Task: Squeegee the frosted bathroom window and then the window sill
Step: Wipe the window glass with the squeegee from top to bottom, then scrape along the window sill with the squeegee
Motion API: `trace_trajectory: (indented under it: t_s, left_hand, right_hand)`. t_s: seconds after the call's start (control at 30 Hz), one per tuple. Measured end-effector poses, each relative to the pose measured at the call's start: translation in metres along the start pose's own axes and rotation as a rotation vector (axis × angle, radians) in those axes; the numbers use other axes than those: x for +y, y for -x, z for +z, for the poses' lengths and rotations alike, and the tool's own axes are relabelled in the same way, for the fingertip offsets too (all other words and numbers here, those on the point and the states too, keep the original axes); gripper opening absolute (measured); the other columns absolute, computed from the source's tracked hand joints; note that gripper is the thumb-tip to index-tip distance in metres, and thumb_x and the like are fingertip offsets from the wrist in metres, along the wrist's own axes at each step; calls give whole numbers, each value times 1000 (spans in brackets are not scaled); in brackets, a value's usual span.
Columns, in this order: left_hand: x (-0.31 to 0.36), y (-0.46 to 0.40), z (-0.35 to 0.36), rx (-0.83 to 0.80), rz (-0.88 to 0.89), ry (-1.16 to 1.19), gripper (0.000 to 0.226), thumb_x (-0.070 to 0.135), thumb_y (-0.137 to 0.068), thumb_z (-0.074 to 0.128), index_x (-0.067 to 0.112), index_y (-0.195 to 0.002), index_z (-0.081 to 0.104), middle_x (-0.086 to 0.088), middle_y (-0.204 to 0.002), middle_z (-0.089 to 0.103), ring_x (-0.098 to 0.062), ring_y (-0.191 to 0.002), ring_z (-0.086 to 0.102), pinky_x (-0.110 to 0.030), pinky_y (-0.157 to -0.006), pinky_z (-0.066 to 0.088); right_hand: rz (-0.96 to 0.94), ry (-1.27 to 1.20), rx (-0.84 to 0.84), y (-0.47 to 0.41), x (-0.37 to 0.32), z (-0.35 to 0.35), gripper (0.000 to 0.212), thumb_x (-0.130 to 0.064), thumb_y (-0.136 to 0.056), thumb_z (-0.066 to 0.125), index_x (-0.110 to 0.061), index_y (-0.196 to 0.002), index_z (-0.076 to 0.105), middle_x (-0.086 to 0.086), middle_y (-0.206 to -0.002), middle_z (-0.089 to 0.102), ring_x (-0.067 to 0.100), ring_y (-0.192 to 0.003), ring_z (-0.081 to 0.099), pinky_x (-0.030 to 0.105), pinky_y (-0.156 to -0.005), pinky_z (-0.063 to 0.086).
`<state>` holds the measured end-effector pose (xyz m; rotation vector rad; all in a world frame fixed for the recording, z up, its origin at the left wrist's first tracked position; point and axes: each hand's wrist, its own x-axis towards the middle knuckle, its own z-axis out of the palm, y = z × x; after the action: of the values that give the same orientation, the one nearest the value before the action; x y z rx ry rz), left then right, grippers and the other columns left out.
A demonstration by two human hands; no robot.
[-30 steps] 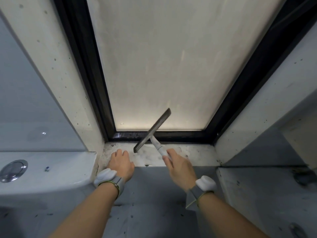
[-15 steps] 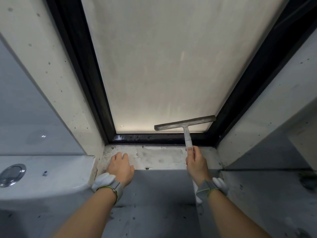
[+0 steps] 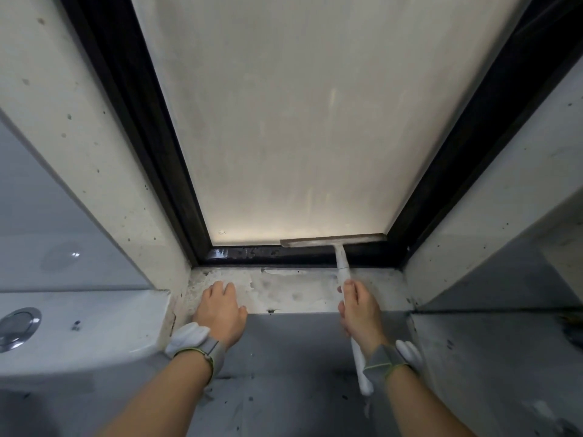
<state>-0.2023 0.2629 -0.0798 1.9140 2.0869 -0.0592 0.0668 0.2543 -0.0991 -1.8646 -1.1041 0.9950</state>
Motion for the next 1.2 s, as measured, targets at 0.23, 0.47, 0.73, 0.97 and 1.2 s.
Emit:
trace_trajectory:
  t_s: [0.23, 0.47, 0.73, 0.97, 1.2]
  left_hand:
    - [-3, 0, 2, 3, -1, 3, 44, 39, -97, 45, 17, -134, 41, -6, -140, 39, -27, -128, 39, -36, -106, 38]
    - [-3, 1, 2, 2, -8, 31, 44, 39, -95, 46, 18, -133, 42, -6, -139, 39, -27, -127, 38, -37, -103, 41]
    - [-1, 11, 10, 83, -51, 163, 54, 33, -96, 48, 7, -142, 38, -10, -154, 29, -28, -144, 26, -35, -120, 24]
    - [-1, 56, 27, 219, -88, 289, 50, 23, -90, 52, 11, -137, 41, -8, -148, 29, -27, -139, 28, -36, -114, 34]
    - [-11, 67, 30, 192, -163, 379, 47, 10, -82, 52, 3, -127, 44, -14, -137, 43, -31, -131, 40, -37, -112, 33]
  right_hand:
    - [-10, 83, 19, 2, -3, 17, 35, -48, -102, 33, -26, -88, 56, 1, -69, 62, 21, -55, 58, 35, -45, 51]
    - [62, 99, -27, 7, -14, 16, 35, -47, -103, 33, -24, -89, 56, 7, -74, 61, 21, -58, 57, 30, -43, 49]
    - [-130, 399, -254, 57, -44, 46, 36, -47, -104, 29, -21, -88, 49, 2, -73, 60, 23, -66, 58, 40, -61, 47]
    - [-123, 397, -427, 59, -65, 36, 12, -36, -94, 48, -28, -97, 40, 5, -87, 61, 27, -66, 63, 38, -53, 54]
    - [-270, 582, -551, 52, -72, 1, 11, -39, -95, 49, -38, -106, 50, -1, -86, 65, 18, -62, 64, 31, -47, 49]
